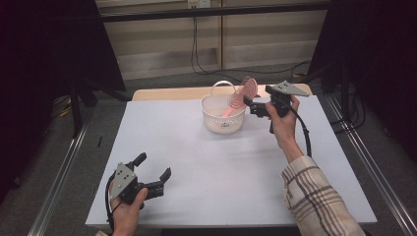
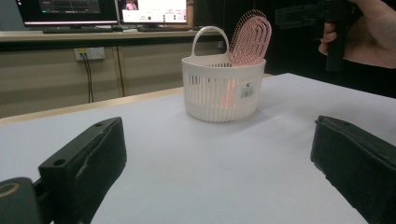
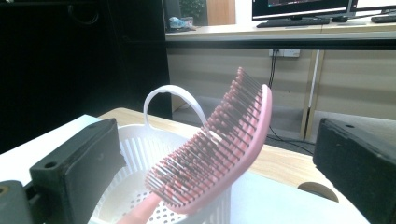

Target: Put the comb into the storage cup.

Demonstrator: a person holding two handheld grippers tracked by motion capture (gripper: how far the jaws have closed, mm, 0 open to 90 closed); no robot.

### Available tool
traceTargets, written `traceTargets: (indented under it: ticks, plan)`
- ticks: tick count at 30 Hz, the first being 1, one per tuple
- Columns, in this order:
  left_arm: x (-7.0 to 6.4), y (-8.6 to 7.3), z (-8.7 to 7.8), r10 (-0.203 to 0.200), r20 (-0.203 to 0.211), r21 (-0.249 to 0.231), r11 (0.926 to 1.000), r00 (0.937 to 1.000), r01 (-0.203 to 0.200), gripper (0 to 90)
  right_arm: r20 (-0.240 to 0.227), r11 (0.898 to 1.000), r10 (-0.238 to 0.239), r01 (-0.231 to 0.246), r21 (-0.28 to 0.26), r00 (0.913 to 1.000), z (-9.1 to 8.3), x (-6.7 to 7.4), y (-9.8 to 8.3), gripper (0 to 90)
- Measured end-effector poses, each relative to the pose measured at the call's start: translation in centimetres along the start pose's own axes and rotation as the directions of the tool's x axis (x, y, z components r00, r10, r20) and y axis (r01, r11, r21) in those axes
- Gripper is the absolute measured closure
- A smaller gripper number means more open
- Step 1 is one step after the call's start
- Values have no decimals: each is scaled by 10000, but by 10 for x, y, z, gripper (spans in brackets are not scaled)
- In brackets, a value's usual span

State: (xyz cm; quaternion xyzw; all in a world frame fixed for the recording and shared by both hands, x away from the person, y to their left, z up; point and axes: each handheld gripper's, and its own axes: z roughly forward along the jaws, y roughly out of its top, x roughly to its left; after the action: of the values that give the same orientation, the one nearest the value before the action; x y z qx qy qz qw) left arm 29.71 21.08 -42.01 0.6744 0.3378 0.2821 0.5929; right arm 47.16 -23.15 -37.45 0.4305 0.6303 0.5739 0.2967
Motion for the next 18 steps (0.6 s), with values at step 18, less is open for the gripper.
traceTargets:
  ticks: [18]
  plan:
    - [1,2,-1,-79,-319,-197,9998,9995,73,35,33,9988,-238,240,-422,9997,-36,9,-6,0]
